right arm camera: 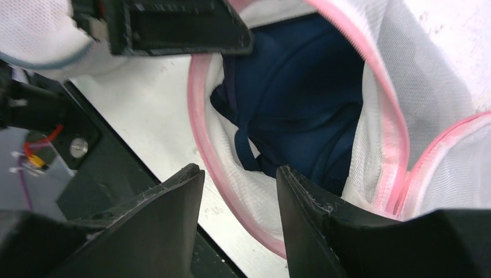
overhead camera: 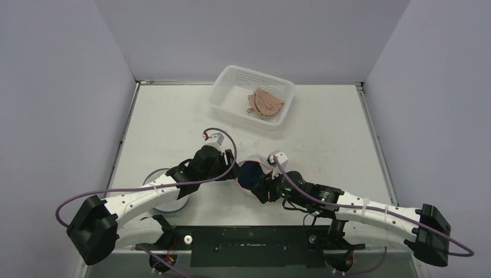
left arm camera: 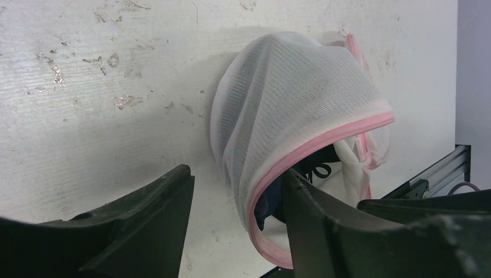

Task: Unzip the laundry bag and remove the bra
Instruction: Pick up the bra from the laundry bag.

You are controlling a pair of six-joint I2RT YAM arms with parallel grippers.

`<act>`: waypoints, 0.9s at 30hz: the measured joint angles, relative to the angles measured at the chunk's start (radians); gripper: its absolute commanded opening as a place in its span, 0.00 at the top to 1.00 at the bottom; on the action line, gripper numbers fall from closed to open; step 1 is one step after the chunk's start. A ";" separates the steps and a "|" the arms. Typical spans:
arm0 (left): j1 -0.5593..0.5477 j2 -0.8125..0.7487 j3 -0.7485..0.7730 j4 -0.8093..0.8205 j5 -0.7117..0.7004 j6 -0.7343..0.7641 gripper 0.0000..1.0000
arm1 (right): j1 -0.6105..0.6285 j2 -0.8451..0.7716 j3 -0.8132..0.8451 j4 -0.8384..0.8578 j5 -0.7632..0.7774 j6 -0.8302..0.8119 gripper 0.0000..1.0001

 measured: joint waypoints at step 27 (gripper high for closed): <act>-0.003 -0.130 -0.134 0.119 0.024 -0.077 0.79 | 0.163 0.085 0.021 0.076 0.289 -0.046 0.21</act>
